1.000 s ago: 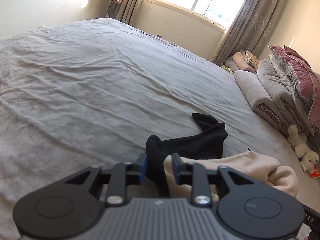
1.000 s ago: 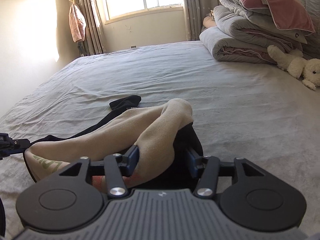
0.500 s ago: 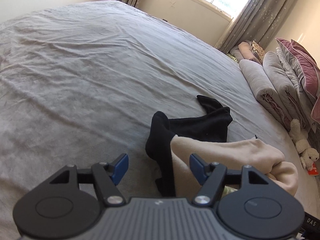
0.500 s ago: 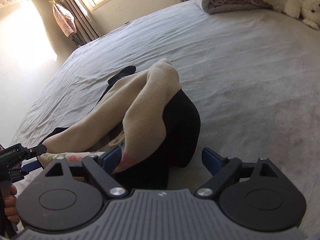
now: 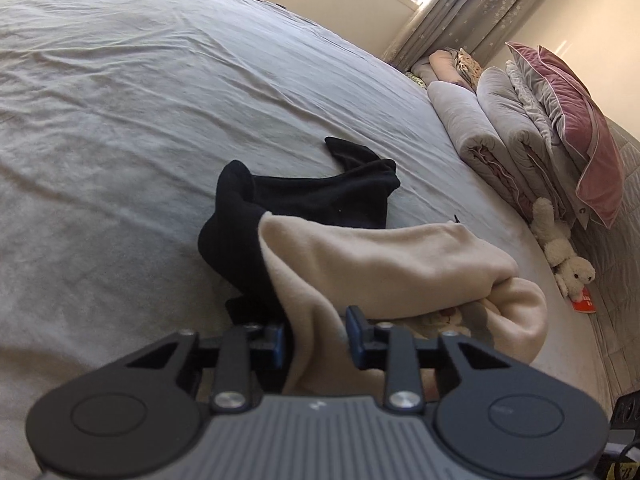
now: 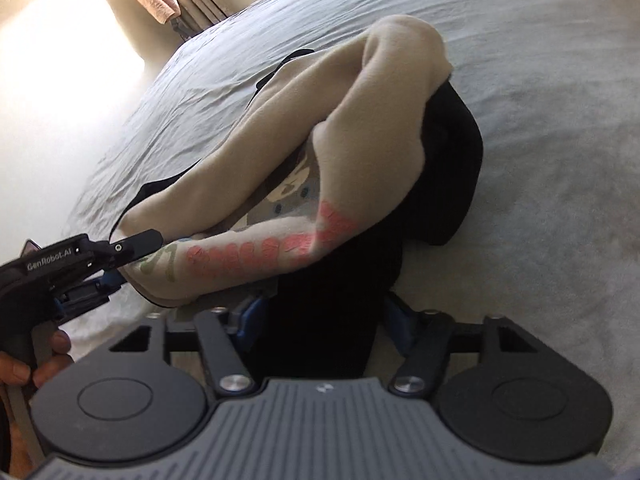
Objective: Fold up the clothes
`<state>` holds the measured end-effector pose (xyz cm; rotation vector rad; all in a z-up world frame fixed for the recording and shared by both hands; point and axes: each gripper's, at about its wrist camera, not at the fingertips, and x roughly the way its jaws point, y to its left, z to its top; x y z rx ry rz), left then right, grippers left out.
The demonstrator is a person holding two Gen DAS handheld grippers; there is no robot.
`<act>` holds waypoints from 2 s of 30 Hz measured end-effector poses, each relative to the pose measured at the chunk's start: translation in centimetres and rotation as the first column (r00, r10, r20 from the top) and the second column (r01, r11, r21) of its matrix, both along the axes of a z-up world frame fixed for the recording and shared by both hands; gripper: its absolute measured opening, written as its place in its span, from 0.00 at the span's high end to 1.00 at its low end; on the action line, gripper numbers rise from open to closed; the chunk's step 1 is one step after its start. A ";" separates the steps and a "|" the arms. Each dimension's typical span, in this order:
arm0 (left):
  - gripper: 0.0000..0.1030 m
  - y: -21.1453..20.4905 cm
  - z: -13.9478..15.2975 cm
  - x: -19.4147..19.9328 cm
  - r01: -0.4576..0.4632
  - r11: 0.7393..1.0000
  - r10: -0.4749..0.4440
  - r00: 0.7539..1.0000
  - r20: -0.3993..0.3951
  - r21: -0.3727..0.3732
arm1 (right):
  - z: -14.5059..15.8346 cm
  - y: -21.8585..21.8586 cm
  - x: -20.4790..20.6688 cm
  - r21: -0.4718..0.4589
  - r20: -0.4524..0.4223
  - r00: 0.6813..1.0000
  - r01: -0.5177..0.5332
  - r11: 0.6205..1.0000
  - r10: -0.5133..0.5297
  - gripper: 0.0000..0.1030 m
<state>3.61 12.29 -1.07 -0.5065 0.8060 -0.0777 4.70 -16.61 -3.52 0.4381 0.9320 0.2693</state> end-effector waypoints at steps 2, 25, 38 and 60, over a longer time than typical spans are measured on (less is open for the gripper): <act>0.85 0.1 0.3 -0.1 -0.026 1.000 0.026 0.999 0.020 0.010 | 0.6 -0.5 -0.3 -0.038 0.036 0.999 0.031 0.999 -0.030 0.72; 0.86 4.9 4.1 -0.5 -0.274 0.958 0.251 0.944 0.215 0.085 | 4.5 -10.5 -0.1 -0.196 0.301 0.879 0.436 0.878 -0.369 0.89; 0.84 3.8 3.5 -0.1 -0.239 0.963 0.214 0.959 0.184 0.128 | 4.6 -5.9 1.1 -0.133 0.273 0.936 0.267 0.954 -0.224 0.47; 0.87 2.5 4.1 -1.8 0.037 0.999 -0.024 0.950 0.312 -0.035 | 3.3 3.2 1.9 -0.153 0.300 0.954 0.017 0.988 0.030 0.41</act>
